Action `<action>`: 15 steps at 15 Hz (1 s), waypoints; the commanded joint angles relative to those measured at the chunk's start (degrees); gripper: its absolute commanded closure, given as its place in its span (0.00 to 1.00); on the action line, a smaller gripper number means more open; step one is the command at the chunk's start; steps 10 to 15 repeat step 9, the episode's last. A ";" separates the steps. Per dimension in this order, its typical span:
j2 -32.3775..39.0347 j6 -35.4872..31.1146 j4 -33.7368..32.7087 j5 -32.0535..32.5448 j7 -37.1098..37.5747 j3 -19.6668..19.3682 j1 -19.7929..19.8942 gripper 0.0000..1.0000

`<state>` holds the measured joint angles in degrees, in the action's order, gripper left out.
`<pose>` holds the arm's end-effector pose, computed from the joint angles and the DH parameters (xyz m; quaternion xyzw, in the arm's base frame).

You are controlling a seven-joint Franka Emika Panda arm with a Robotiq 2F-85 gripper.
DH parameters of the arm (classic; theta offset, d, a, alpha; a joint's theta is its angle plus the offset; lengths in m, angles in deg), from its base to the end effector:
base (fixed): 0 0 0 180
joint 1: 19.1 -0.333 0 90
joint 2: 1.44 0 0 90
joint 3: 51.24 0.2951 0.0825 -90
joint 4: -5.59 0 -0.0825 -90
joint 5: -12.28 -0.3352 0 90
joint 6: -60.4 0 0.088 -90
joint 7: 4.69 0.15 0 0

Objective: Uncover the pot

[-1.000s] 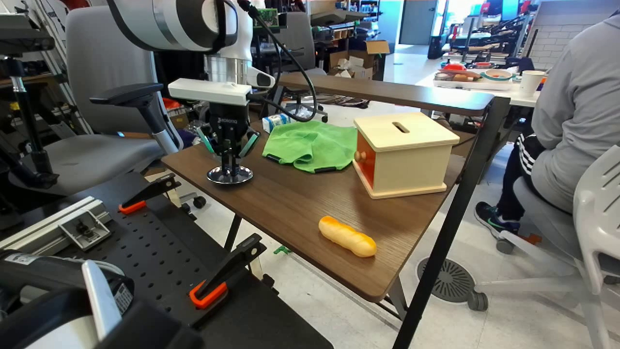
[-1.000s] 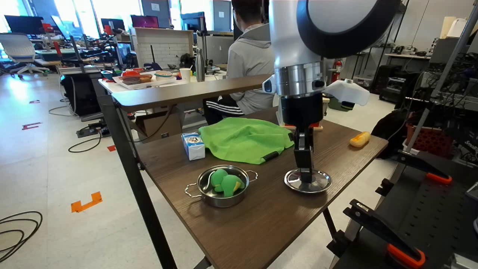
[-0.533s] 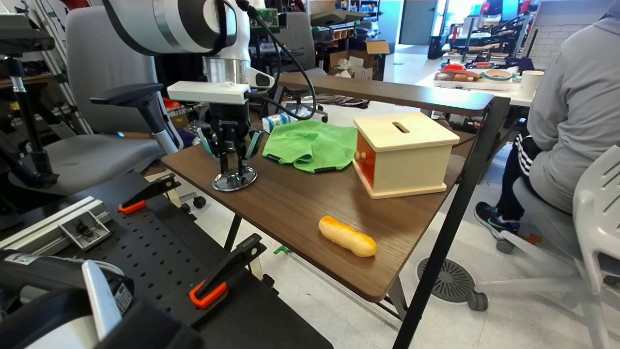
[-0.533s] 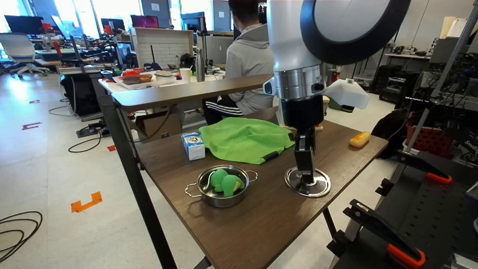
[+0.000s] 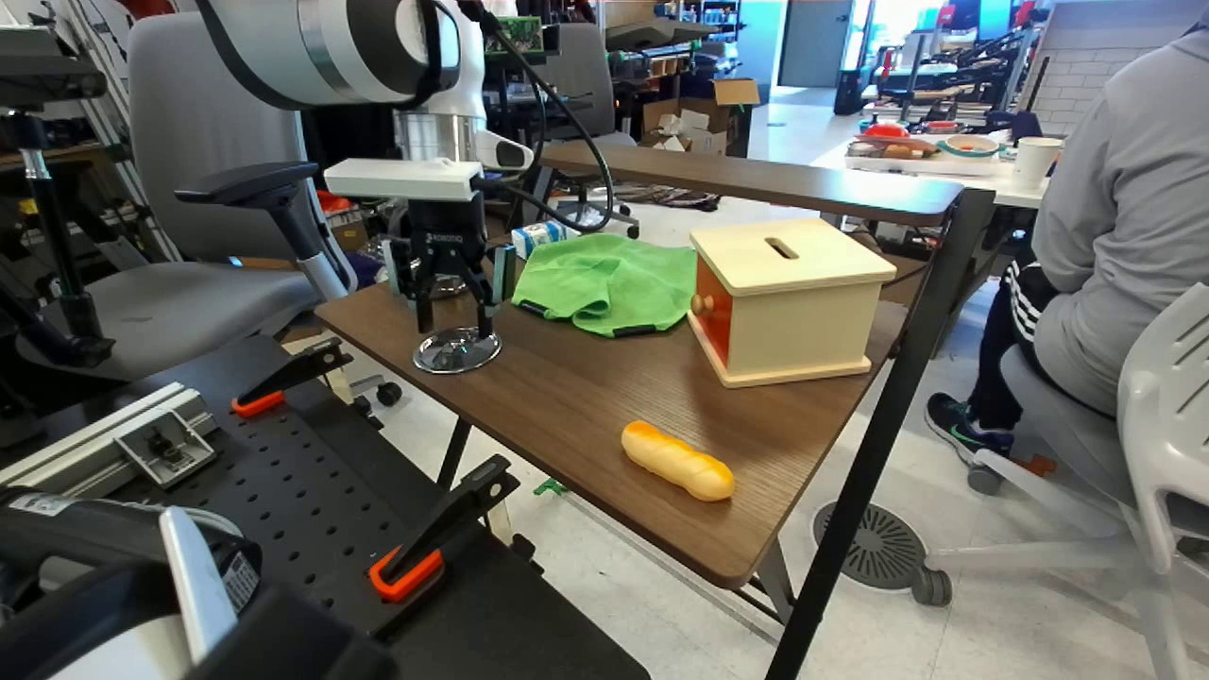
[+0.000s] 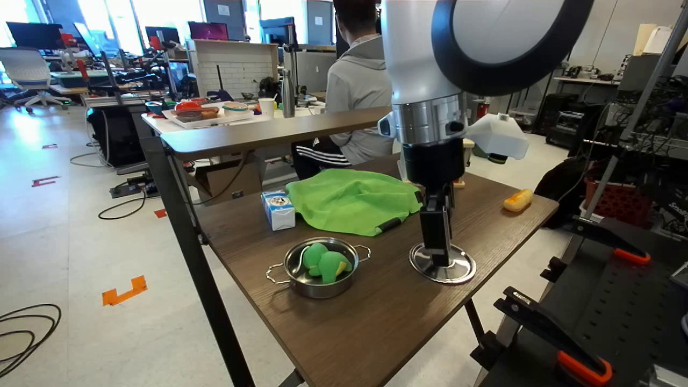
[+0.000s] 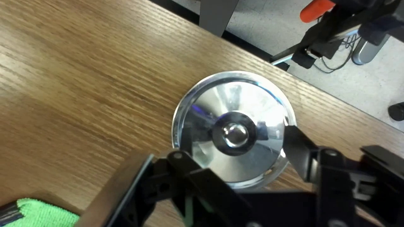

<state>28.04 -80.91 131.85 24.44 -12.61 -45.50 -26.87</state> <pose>0.4657 0.1113 0.1117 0.9549 0.2692 -0.1201 0.0362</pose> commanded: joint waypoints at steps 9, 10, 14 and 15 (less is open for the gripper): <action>-12.46 0.72 3.47 -5.40 -5.61 3.46 1.37 0.00; -12.46 0.72 3.47 -5.40 -5.61 3.46 1.37 0.00; -12.46 0.72 3.47 -5.40 -5.61 3.46 1.37 0.00; -12.46 0.72 3.47 -5.40 -5.61 3.46 1.37 0.00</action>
